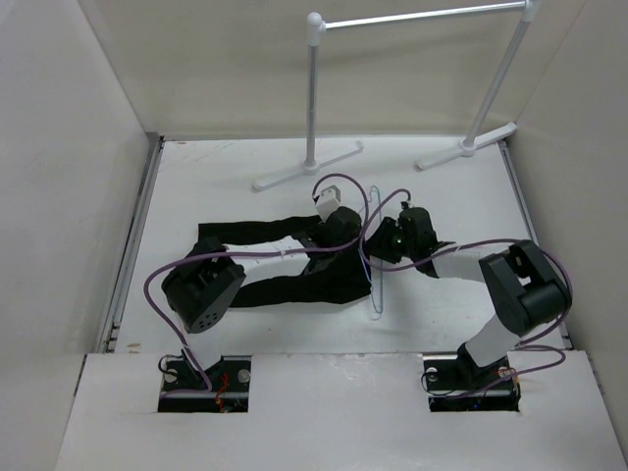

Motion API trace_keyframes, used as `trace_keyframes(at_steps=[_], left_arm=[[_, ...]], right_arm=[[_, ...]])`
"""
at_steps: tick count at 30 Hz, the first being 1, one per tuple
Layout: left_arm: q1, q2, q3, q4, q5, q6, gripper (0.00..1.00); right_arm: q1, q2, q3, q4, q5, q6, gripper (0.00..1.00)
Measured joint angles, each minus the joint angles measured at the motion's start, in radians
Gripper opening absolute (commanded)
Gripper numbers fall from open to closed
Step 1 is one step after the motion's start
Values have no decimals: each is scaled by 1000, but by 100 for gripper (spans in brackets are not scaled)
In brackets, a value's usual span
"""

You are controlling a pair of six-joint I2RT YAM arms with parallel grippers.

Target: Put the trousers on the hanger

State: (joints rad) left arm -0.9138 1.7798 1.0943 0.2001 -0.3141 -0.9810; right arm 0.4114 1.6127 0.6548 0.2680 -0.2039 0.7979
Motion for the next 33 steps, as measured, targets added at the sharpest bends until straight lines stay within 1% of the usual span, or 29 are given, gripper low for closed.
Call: trace_keyframes(at_steps=[1,3,4,6,8,13,18,23,28,33], left_arm=[[2,0,-6,2,0,-3,0],[6,0,-19,4,1,-6,0],[8,0,-23,4,1,-8,0],[14,0,-29,4,4,-9,0],[19,0,-33,8,5,-9,0],[29,-22,-84,23,5,-8,0],[71,-101,-193,24,3,-9,0],[113,-170,-262,20,-22,-8,0],[135,-190,-275,19,-48,-8,0],[168,-247,-322,8,-59,-5,0]], right_arm=[[2,7,0,12,-8,6,39],[2,22,-1,29,-26,21,32],[3,26,-2,36,-35,30,25],[1,29,-6,54,-56,51,16],[-6,29,-10,66,-78,72,10],[-65,5,-37,86,-131,145,8],[-124,-99,-79,97,-164,197,6],[-149,-196,-116,97,-183,230,4],[-171,-305,-142,44,-185,238,3],[-246,-393,-154,-29,-168,230,3]])
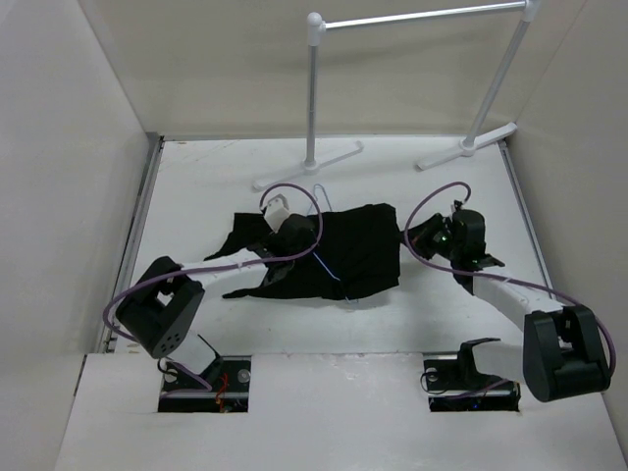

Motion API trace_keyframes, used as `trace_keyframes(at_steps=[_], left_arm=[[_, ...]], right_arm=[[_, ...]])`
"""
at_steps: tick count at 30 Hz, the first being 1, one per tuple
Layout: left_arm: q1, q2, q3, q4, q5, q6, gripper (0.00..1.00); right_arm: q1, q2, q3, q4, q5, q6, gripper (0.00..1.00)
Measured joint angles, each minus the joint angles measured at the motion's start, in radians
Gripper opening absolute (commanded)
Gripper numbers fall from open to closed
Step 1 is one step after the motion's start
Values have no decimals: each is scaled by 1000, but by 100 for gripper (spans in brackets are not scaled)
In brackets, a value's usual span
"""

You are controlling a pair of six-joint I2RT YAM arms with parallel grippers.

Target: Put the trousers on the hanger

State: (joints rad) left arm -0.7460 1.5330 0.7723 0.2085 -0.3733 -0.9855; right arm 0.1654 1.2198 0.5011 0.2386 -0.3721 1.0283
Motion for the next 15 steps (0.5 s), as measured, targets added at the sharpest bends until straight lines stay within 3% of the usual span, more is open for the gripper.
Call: trace_keyframes(at_steps=[9,15], left_arm=[[11,-142,-41,-95,-34,68,0],[-16,-155,-27,-139,-55,173,0]], right_arm=[[-41,25,-1,-71,63,-19,3],[-42,95,2,-80,97,-31,4]])
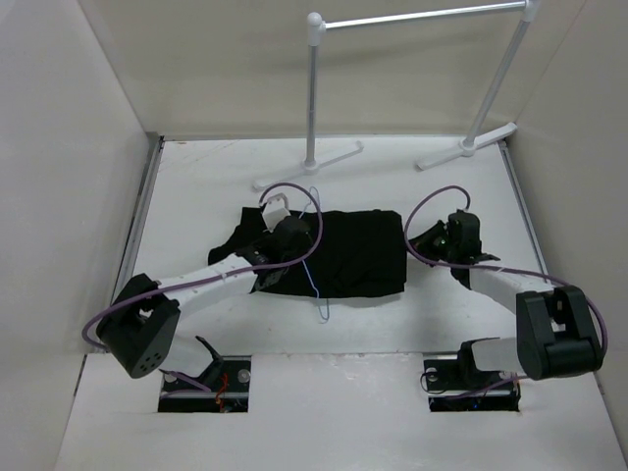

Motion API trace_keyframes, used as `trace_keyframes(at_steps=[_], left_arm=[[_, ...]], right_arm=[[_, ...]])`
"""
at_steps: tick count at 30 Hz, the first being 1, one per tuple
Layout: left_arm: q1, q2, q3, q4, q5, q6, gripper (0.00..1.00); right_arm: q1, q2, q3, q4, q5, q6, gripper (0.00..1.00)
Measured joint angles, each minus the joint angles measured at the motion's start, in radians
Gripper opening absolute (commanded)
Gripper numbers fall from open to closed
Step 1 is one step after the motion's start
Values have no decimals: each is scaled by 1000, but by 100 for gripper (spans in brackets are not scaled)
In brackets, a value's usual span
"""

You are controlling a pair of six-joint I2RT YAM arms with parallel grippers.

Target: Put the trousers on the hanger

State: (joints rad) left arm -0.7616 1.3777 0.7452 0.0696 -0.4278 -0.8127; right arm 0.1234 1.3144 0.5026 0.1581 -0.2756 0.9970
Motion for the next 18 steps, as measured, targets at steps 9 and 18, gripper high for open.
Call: trace_keyframes(at_steps=[9,18], left_arm=[[-53,17,108,-61,-20,185,1],[-128,17,208,-138,-47,225,1]], right_arm=[[0,48,32,-11,51,-18,13],[20,-20,37,-82,92,-42,68]])
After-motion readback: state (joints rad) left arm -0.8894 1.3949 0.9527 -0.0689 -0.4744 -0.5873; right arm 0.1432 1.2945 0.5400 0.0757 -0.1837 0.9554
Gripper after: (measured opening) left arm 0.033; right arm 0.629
